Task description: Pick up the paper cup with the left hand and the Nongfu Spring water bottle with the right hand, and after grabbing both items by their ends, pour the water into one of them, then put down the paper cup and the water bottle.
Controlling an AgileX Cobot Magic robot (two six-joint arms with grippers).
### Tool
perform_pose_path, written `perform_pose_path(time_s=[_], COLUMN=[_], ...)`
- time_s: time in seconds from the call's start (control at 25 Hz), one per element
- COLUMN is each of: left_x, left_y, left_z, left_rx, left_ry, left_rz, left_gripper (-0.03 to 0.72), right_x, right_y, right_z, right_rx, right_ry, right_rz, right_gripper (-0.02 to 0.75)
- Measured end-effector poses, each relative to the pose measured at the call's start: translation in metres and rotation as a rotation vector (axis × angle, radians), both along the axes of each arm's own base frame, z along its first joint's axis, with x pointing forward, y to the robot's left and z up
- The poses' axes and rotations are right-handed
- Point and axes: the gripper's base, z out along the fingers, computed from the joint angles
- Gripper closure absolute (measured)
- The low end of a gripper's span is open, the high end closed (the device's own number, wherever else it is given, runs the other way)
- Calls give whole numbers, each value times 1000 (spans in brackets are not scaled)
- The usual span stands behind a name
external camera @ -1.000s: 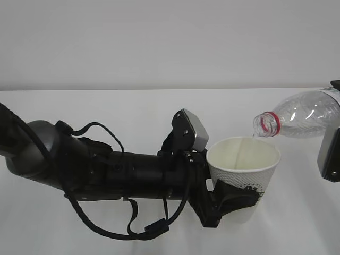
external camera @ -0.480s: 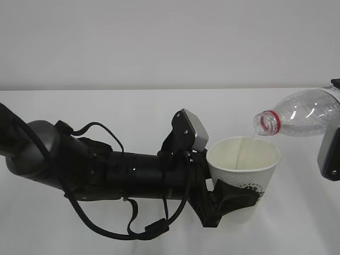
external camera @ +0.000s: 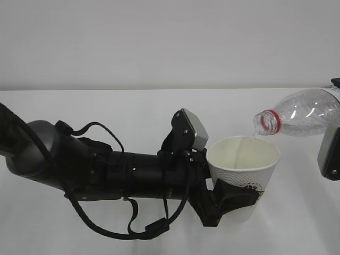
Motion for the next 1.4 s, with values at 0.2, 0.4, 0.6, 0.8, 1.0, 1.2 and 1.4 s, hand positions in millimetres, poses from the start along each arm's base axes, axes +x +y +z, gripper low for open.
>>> perform_pose_path(time_s=[0.2,0.4,0.6,0.8,1.0,1.2,1.4], left_x=[0,0,0,0,0,0,0], left_y=[0,0,0,0,0,0,0], left_z=[0,0,0,0,0,0,0], left_rx=[1,2,2,2,2,2,4], left_ry=[0,0,0,0,0,0,0], left_rz=[0,1,1,1,1,1,2], left_gripper=[197,197,197,197,197,197,197], right_x=[0,0,0,0,0,0,0], right_y=[0,0,0,0,0,0,0], right_z=[0,0,0,0,0,0,0], right_rx=[0,0,-2,-4,-6,-14,-13], right_ry=[0,0,0,0,-1,-2,-1], right_rz=[0,0,0,1,1,2,1], right_gripper=[334,334,334,334,334,334,334])
